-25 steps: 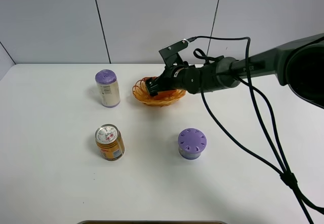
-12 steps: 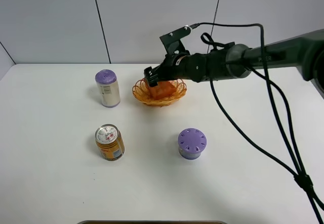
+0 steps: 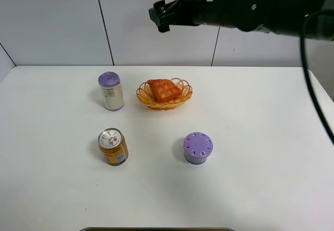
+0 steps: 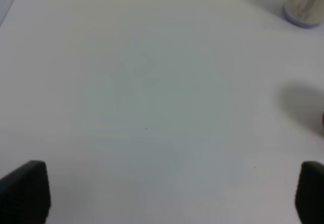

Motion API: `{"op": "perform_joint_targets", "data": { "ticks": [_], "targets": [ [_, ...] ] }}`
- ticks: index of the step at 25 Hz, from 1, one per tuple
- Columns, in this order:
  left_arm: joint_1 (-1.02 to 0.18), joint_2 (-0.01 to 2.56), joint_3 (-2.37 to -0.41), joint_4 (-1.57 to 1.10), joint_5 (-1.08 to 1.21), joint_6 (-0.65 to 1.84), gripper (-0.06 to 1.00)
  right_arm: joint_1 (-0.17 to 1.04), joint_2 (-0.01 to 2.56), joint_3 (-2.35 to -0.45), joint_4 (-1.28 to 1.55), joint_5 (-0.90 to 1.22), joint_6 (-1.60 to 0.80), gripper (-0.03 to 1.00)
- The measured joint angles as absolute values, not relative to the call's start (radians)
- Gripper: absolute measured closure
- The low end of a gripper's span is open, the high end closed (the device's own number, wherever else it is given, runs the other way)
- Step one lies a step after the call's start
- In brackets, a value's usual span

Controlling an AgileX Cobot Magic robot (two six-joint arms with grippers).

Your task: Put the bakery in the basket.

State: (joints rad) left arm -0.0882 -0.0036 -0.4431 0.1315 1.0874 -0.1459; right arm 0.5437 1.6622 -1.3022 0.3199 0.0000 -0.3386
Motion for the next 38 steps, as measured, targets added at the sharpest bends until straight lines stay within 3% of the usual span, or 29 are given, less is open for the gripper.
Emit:
{"op": "perform_joint_targets", "data": {
  "ticks": [19, 29, 38],
  "targets": [
    [-0.088, -0.004, -0.443, 0.131, 1.087, -0.146, -0.04, 0.532, 1.128, -1.302, 0.047, 0.346, -0.328, -0.03],
    [-0.088, -0.004, -0.443, 0.131, 1.087, -0.146, -0.04, 0.139, 0.835, -1.302, 0.0, 0.541, -0.241, -0.03],
    [-0.088, -0.004, -0.443, 0.131, 1.087, -0.146, -0.04, 0.079, 0.588, -1.303, 0.006, 0.734, -0.206, -0.03]
  ]
}}
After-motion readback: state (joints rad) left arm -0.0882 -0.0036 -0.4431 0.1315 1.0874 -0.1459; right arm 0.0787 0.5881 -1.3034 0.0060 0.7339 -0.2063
